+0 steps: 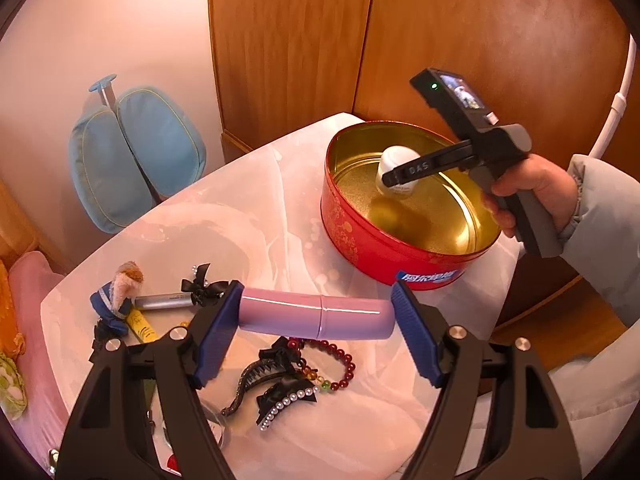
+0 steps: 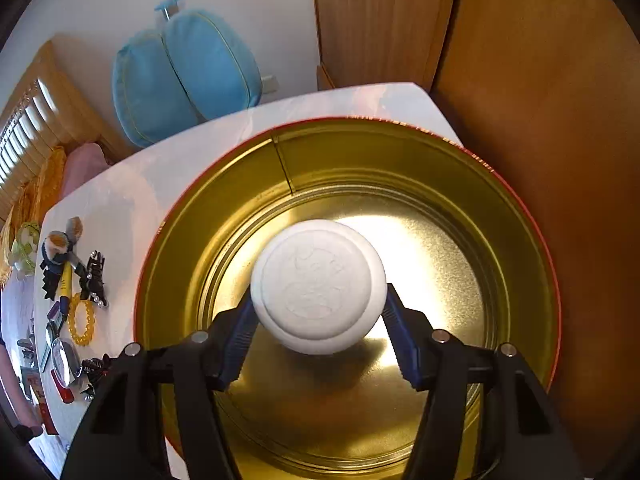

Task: Organize jewelry
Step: 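Lower the white jar into the red tin and open the right tool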

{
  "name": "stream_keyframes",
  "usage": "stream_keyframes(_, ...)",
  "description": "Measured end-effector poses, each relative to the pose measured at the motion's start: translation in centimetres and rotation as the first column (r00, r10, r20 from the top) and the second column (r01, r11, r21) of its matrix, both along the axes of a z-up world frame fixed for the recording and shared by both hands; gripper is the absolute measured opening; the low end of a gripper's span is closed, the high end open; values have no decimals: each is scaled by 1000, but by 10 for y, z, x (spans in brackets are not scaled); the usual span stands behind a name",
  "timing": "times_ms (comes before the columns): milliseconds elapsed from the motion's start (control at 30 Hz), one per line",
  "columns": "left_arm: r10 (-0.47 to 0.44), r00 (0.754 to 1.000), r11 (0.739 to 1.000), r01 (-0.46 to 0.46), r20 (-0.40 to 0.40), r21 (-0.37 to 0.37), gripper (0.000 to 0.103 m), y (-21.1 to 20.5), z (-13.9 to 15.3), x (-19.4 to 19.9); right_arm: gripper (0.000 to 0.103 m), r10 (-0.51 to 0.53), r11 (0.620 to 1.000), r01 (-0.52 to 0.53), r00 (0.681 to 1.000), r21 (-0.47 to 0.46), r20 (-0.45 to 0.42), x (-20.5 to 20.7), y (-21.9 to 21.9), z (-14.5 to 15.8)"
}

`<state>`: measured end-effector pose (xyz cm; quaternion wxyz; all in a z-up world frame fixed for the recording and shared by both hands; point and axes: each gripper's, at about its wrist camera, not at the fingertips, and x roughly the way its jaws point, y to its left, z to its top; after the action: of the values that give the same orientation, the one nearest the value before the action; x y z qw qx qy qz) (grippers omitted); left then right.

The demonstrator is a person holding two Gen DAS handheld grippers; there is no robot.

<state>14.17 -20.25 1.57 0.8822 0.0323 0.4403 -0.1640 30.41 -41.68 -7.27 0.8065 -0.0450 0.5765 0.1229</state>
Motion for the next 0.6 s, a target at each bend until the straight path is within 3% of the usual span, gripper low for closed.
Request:
stream_keyframes(67,-7,1000,1000,7,-20,-13,74,1,-6,7,62,5,999,-7,999,-41,-44,6,4,-12)
stream_keyframes(200,-19,999,1000,18,-44,-8,74,2,-14,18,62,-15,999,12,995,-32,-97,10,5,-26)
stream_keyframes(467,-50,998,999,51,-48,3,73,-3,-12,27,63,-35,999,36,997,23,-76,13,-2,-16)
stream_keyframes(533,-65,997,998,65,-48,2,74,-7,-10,28,84,-49,997,48,999,54,-1,5,-11,1)
stream_keyframes(600,-83,995,996,84,-47,7,73,-13,-7,29,92,-52,995,45,996,84,78,-9,-21,22)
